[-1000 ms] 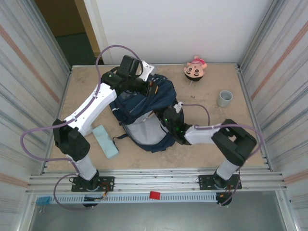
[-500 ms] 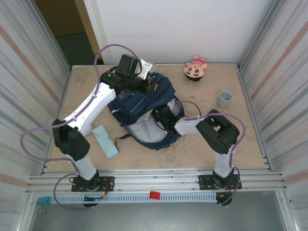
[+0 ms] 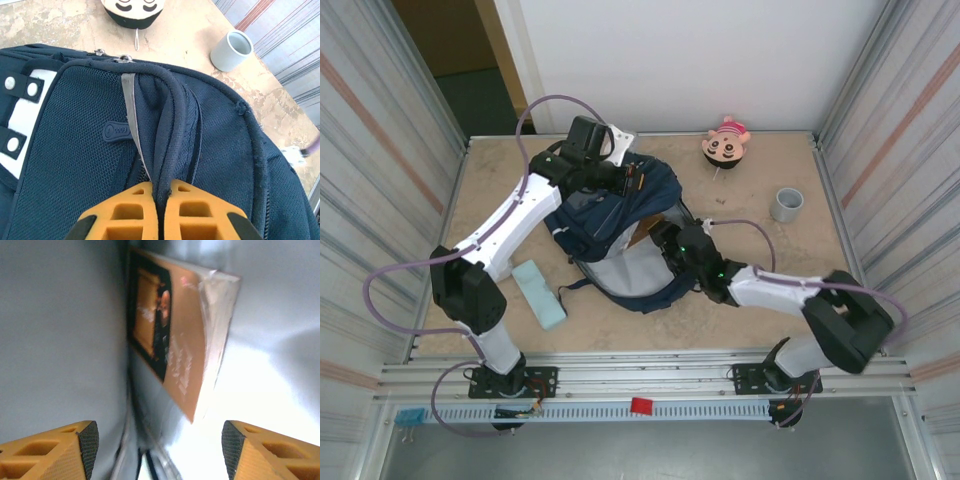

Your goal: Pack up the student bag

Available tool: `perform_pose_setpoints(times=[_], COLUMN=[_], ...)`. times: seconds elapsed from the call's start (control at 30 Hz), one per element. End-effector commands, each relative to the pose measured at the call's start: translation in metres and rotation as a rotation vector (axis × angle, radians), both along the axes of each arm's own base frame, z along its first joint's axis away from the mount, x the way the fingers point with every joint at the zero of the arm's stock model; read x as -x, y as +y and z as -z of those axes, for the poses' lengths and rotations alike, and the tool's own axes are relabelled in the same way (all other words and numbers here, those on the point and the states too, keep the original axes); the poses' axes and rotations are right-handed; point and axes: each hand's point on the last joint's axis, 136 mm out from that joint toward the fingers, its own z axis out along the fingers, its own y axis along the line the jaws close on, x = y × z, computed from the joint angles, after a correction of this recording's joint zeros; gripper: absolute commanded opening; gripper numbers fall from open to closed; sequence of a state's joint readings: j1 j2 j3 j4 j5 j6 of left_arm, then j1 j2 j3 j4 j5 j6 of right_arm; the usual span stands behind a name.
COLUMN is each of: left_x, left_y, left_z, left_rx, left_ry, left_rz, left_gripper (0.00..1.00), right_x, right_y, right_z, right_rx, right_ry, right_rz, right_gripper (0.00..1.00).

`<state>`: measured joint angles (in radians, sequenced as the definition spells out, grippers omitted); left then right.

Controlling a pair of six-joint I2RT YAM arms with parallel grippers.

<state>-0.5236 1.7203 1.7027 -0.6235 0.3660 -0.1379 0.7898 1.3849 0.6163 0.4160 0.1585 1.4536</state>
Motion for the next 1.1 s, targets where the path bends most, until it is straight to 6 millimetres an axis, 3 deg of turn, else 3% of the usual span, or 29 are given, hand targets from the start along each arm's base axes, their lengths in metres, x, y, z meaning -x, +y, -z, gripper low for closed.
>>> perform_pose_setpoints(times=[0.0, 0.1, 0.23, 0.37, 0.43, 0.63, 0.73, 0.9, 0.97, 1.0, 1.07], left_x=[-0.011, -0.012, -0.012, -0.012, -0.010, -0.002, 0.000, -0.001, -0.002, -0.002, 0.000], left_y=[0.006, 0.002, -0.006, -0.008, -0.012, -0.022, -0.021, -0.006, 0.003, 0.010, 0.023], left_z=[-0.028, -0.023, -0.014, -0.005, -0.003, -0.005, -0.005, -0.013, -0.017, -0.019, -0.019], left_rx=[0.062, 0.078, 0.107, 0.112, 0.111, 0.127, 0.128, 0.131, 0.156, 0.166, 0.175], left_ry=[-0.080, -0.051, -0.002, 0.022, 0.031, 0.044, 0.048, 0.029, 0.031, 0.031, 0.028], left_rz=[-0.047, -0.045, -0.040, -0.049, -0.044, -0.016, -0.021, -0.045, -0.052, -0.061, -0.079], left_gripper=[0.00, 0.00, 0.00, 0.00, 0.00, 0.00, 0.00, 0.02, 0.17, 0.31, 0.44], right_x=[0.030, 0.060, 0.082, 0.078, 0.073, 0.039, 0.025, 0.016, 0.014, 0.012, 0.009], right_y=[0.008, 0.027, 0.045, 0.063, 0.077, 0.096, 0.083, 0.058, 0.051, 0.049, 0.046], right_z=[-0.032, -0.064, -0.079, -0.091, -0.097, -0.087, -0.064, -0.055, -0.061, -0.067, -0.081], right_rx=[0.065, 0.095, 0.150, 0.116, 0.109, 0.204, 0.307, 0.373, 0.350, 0.333, 0.300], right_ry=[-0.141, -0.261, -0.327, -0.383, -0.403, -0.341, -0.253, -0.250, -0.271, -0.288, -0.317], right_rz=[-0.186, -0.356, -0.444, -0.462, -0.484, -0.409, -0.326, -0.300, -0.313, -0.330, -0.374], right_gripper=[0.68, 0.72, 0.75, 0.78, 0.85, 0.82, 0.61, 0.16, 0.04, 0.02, 0.00])
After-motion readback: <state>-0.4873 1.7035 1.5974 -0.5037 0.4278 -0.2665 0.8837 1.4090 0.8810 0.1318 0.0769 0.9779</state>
